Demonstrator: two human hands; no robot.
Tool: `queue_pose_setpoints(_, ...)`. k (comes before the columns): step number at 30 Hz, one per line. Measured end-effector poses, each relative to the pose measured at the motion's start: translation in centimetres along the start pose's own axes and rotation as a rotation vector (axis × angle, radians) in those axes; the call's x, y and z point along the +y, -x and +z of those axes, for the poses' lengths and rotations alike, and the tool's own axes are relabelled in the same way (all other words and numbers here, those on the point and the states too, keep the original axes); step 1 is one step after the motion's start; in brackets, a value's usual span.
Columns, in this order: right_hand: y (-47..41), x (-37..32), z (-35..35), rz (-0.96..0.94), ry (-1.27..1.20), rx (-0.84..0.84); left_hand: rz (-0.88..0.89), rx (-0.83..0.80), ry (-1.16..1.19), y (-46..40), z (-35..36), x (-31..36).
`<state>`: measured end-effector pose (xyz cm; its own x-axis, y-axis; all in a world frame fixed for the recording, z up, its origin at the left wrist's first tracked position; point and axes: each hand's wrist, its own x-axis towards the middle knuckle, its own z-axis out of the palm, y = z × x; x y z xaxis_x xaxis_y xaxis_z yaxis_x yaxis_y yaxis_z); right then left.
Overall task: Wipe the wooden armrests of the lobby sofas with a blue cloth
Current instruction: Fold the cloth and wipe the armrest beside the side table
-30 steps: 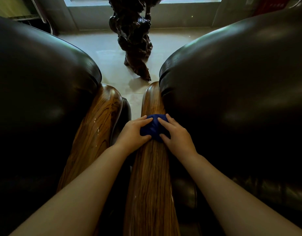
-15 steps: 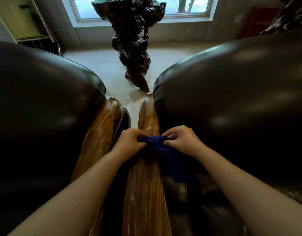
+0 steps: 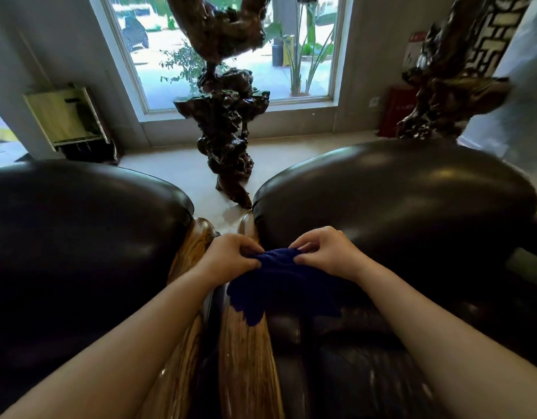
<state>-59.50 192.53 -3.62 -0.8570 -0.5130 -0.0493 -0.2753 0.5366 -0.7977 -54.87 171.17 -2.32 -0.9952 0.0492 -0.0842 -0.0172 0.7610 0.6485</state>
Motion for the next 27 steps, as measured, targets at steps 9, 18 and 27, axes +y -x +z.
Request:
queue_pose_setpoints(9,19.4,-6.2,-10.7,0.043,-0.049,0.047,0.107,-0.11,0.048,11.6,-0.1,17.5)
queue_pose_setpoints(18,35.9,-3.0,-24.1,0.098,-0.001,0.164,0.223,-0.212,0.07,15.1,8.1,35.5)
queue_pose_setpoints(27,47.2,8.8,-40.1,0.173,0.045,0.227,0.298,-0.354,0.086,11.4,22.4,53.4)
